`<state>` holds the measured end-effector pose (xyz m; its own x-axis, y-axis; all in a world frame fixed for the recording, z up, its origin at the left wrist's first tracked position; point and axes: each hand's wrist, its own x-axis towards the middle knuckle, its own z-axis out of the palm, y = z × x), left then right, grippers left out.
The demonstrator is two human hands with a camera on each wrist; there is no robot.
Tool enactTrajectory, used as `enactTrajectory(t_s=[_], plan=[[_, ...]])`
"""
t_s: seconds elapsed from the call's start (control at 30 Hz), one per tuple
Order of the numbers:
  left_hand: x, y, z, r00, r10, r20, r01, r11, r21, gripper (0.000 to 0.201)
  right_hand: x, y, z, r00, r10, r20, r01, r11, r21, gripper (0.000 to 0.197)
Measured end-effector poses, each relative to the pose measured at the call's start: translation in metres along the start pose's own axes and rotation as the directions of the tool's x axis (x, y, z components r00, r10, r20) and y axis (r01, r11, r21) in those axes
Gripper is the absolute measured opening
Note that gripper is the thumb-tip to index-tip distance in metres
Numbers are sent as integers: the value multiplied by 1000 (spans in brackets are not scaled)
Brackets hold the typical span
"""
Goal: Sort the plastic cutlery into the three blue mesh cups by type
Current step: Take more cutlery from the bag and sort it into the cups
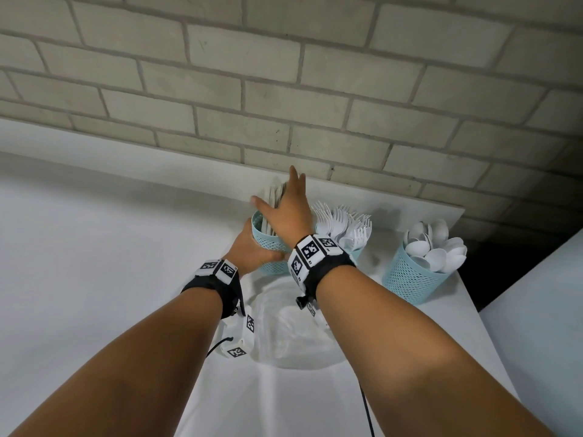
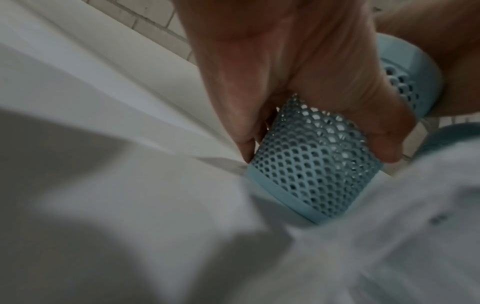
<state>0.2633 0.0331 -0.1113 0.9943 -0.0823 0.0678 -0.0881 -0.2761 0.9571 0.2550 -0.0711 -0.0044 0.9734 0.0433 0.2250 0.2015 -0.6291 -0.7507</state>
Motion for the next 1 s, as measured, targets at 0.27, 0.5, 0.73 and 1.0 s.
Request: enactTrajectory(t_s=[0.27,0.5,0.73,1.0], plan=[[-21,30,-6,996,-85,0,85,996,19,126,-23,-21,-38,995,-102,-19,103,984,146,79],[-49,105,-39,980,-89,-178,157,894,420,123,-41,10,-97,949,-115,-293,115,993,-20,73],[-63,176,-16,999,-16,29,-7,763,646,72,-75,44,-106,970,-54,-236,36,996,-83,98],[-63,140,45,871,-374,319,77,744,664,43,-89,71,-89,989,35,-147,-43,998,-49,122]])
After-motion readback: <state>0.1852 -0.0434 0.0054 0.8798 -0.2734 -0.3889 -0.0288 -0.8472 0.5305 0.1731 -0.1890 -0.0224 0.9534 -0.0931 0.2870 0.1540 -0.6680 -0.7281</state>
